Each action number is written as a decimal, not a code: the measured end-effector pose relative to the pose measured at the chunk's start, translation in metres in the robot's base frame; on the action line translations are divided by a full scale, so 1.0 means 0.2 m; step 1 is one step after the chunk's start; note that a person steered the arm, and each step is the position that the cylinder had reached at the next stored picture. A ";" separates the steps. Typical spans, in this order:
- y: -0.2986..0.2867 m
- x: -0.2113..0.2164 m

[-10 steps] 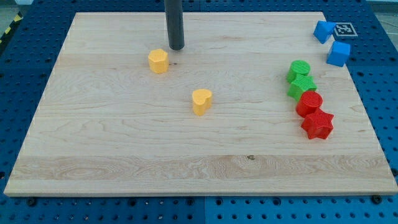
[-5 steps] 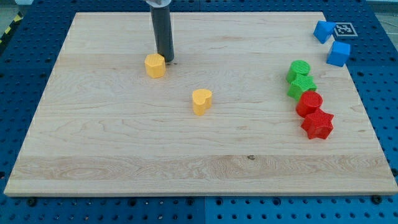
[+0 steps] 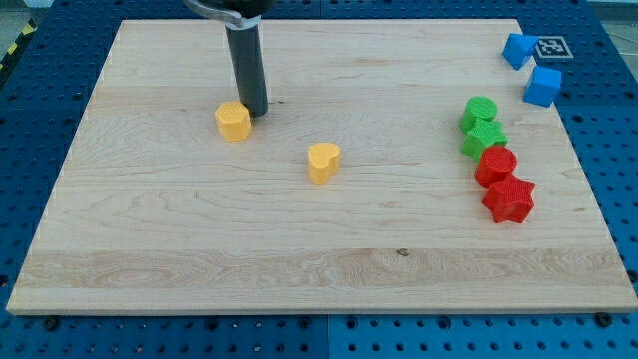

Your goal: Move yellow hexagon towards yellow heart

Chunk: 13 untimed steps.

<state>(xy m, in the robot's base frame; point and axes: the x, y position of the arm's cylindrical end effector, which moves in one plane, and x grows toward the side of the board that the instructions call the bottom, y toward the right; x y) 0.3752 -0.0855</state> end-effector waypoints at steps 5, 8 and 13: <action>-0.34 -0.08; -0.26 0.00; -0.29 0.22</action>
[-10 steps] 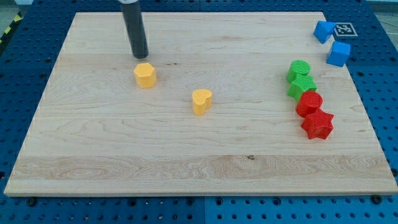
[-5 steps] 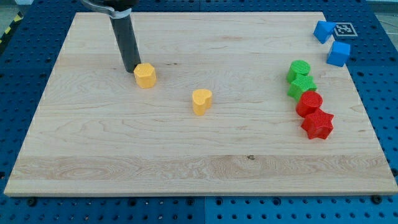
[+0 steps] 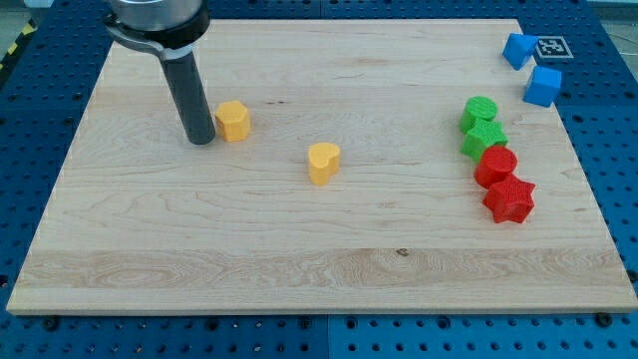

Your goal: Move yellow hexagon towards yellow heart

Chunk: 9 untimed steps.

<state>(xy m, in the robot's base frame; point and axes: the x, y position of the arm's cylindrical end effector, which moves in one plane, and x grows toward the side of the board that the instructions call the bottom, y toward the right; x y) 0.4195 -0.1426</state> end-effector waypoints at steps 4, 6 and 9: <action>-0.02 0.00; -0.02 -0.03; -0.02 -0.12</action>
